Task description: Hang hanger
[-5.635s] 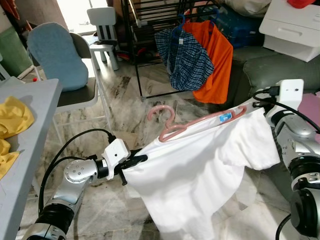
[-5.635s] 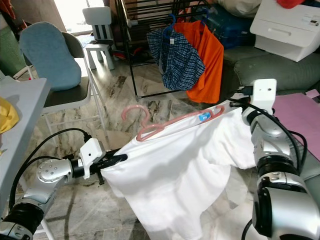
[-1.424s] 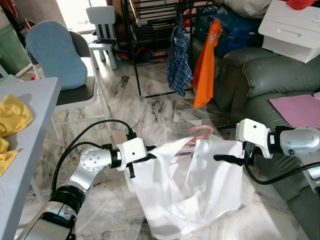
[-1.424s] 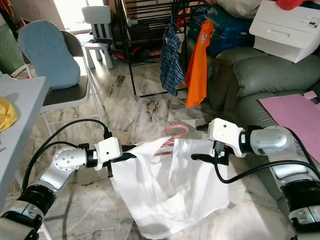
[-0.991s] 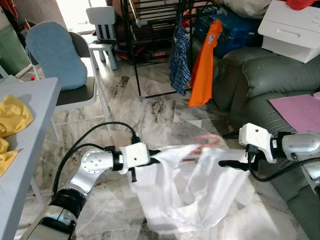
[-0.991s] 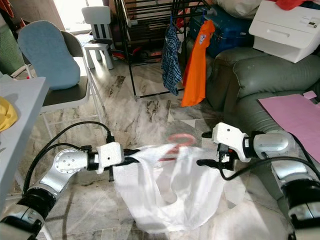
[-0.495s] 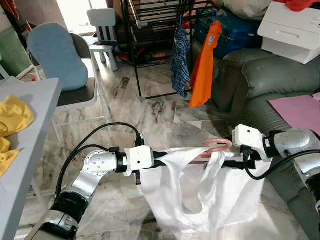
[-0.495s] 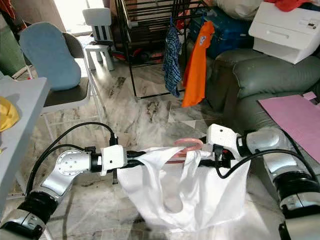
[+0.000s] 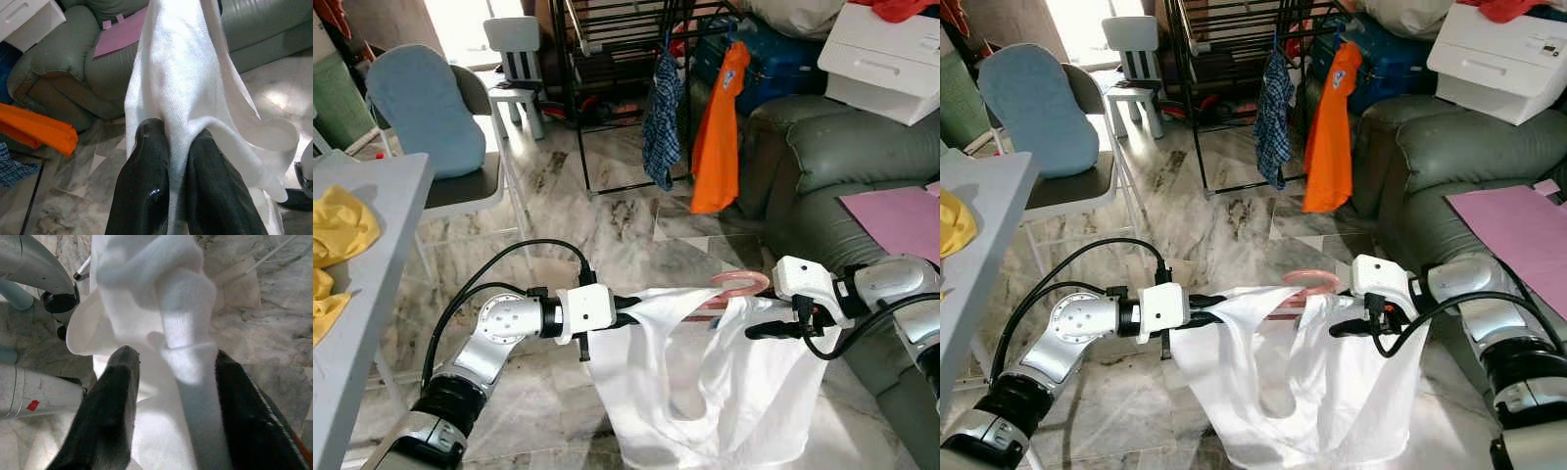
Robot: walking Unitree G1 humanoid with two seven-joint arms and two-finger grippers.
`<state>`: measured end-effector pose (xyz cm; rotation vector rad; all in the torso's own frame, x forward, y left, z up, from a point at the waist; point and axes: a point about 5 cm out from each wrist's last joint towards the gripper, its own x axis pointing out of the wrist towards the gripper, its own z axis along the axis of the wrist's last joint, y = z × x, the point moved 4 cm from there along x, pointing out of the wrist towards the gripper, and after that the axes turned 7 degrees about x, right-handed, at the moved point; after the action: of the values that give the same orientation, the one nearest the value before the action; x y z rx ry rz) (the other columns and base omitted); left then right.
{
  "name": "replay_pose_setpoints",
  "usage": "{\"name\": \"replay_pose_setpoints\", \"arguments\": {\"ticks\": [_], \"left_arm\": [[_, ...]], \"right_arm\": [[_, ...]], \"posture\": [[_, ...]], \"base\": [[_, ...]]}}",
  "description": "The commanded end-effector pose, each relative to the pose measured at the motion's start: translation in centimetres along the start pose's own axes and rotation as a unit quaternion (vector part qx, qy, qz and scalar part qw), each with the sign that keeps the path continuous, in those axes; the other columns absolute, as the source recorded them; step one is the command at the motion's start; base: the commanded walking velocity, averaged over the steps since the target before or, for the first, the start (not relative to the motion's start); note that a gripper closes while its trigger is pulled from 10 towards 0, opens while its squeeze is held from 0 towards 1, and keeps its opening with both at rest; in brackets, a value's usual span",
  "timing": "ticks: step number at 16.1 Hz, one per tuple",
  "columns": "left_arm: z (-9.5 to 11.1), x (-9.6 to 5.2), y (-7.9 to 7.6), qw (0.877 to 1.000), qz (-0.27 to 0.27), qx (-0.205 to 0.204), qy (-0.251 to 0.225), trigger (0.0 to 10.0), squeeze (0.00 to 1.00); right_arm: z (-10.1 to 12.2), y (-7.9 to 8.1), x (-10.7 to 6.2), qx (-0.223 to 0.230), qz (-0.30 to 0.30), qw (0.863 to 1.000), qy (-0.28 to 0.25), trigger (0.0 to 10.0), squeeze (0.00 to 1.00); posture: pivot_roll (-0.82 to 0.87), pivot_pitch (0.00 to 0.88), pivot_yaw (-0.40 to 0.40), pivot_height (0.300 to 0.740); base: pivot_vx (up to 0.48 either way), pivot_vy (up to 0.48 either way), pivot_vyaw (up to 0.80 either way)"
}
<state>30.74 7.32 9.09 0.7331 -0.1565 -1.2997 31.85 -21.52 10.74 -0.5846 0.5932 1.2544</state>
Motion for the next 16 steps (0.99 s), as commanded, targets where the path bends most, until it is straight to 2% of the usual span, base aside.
{"name": "replay_pose_setpoints", "arguments": {"ticks": [1,11,16], "left_arm": [[0.7,-0.1,0.4,1.000,0.009,0.006,-0.014,0.0,0.00],[0.3,0.0,0.4,1.000,0.014,0.000,-0.008,0.0,0.00],[-0.6,-0.1,-0.3,1.000,0.010,-0.012,0.006,0.0,0.00]], "right_arm": [[-0.1,0.2,0.0,-0.001,0.012,1.000,0.006,0.0,0.00],[0.0,-0.2,0.5,-0.004,-0.003,1.000,0.001,0.0,0.00],[-0.3,-0.1,0.6,-0.006,-0.009,1.000,0.002,0.0,0.00]], "posture": [[-0.22,0.000,0.057,0.740],[-0.22,0.000,0.050,0.740],[-0.22,0.000,0.047,0.740]], "base": [[0.000,0.000,0.00],[0.000,0.000,0.00],[0.000,0.000,0.00]]}}
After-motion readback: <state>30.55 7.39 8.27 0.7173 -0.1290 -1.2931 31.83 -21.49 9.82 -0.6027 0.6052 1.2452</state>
